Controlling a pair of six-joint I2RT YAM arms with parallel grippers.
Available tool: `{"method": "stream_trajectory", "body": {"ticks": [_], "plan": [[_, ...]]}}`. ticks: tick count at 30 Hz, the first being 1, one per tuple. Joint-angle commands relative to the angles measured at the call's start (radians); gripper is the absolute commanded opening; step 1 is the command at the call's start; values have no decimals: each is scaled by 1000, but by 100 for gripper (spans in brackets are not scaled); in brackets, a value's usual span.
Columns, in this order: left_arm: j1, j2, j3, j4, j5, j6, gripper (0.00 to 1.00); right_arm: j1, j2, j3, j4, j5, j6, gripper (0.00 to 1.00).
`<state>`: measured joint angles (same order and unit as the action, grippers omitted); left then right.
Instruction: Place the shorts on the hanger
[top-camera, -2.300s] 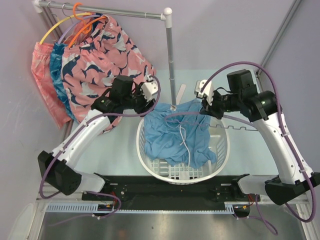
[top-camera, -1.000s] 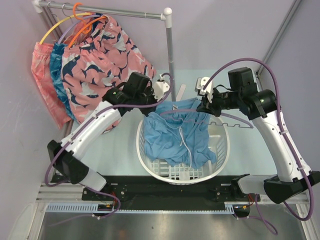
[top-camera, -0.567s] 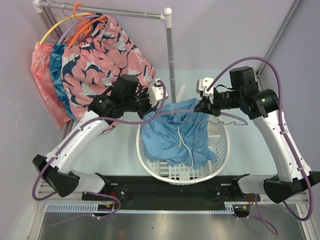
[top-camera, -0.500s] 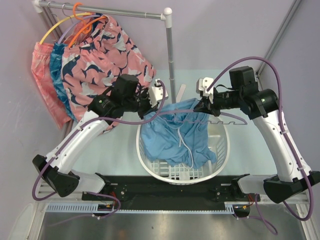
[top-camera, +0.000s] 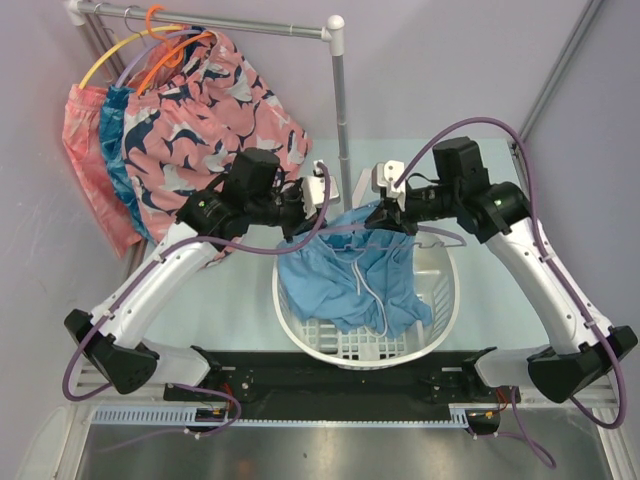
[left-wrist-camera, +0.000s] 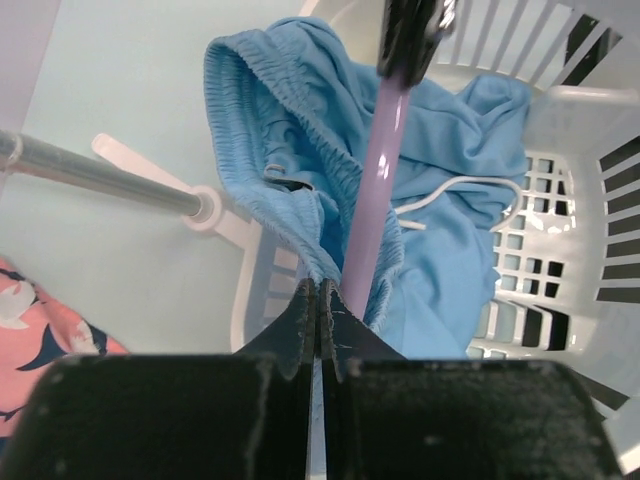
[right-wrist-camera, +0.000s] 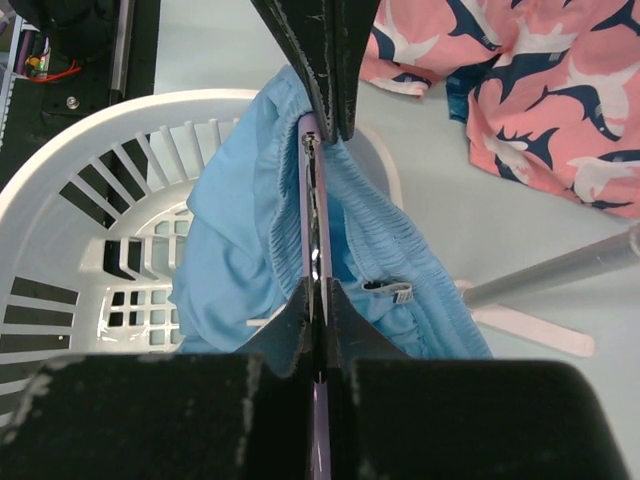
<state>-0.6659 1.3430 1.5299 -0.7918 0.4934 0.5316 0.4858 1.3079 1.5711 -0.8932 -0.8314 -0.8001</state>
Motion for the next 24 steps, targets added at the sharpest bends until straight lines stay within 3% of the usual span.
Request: {"method": "stream_trajectory", "body": {"ticks": [1,2,4,6,9,13,15,19,24], "plan": [[-15,-53,17,32,128,-42,0,13,10,-26,216,-67,58,0],[-15,-62,9,28,129,-48,1,10,13,-37,229,-74,71,0],[-3,-76,13,-1,82,-77,21,1,14,-45,258,-90,85,0],[43,-73,39,-36,117,-94,56,-3,10,-55,273,-98,93,0],[193,-68,98,-109,210,-59,72,-6,2,-57,296,-113,102,0],[235,-132,55,-227,189,164,80,-7,-1,-59,306,-120,99,0],[235,-195,-6,-204,154,229,85,-9,-1,-59,303,-121,95,0],[221,-229,-129,-109,109,286,87,-4,-2,-59,301,-124,85,0],[99,-183,-195,-5,-19,326,87,13,-18,-57,289,-109,62,0]]}}
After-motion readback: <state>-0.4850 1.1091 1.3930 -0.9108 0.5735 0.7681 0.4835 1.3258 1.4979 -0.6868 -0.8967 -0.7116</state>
